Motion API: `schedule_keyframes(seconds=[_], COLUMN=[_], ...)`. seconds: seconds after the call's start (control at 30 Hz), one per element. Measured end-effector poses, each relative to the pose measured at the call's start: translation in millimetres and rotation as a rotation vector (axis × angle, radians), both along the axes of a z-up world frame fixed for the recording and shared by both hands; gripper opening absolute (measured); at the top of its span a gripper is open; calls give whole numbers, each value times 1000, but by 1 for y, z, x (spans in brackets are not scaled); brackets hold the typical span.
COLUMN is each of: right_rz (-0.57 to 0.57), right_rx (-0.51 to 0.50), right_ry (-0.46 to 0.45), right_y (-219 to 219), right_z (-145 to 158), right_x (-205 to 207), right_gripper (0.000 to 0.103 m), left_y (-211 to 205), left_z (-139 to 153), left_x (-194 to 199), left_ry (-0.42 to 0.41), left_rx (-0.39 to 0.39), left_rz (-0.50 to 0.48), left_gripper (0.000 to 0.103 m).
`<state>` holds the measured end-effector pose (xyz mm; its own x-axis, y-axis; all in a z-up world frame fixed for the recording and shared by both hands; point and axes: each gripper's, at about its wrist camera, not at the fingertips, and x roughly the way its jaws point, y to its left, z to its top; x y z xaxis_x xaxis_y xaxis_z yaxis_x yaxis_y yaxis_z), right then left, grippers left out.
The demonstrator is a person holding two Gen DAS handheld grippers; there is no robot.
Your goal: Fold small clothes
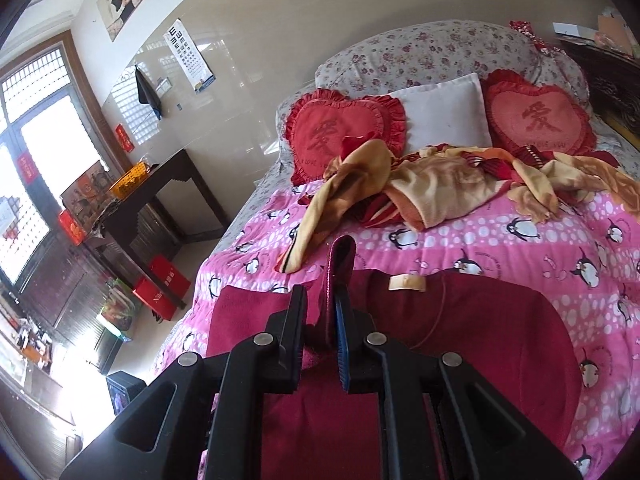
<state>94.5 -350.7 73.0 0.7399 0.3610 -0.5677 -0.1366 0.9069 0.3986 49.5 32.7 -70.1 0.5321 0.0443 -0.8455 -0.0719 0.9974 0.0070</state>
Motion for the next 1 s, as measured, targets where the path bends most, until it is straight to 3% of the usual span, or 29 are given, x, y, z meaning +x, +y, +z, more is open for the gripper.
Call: schedule_keyframes(seconds=[0.6,0.77,0.83,1.0], right_rz=[-167,-200,-209,-258], right_rx=[-12,-19,-16,-44], right_ry=[67,203,272,404], right_y=[-71,-86,-95,-113], right_z=[-33,-70,-92,-148], right_x=[-25,-19,-15,-15], right_gripper=[0,1,21,22], left_y=[-13,-18,-18,-16], left_z=[-5,-7,-8,-10], left_x=[6,7,7,7], left_ry=[19,21,24,30], left_rx=[9,15,16,18], left_rz=[-9,-20,-24,-21], left_gripper=[96,96,96,96])
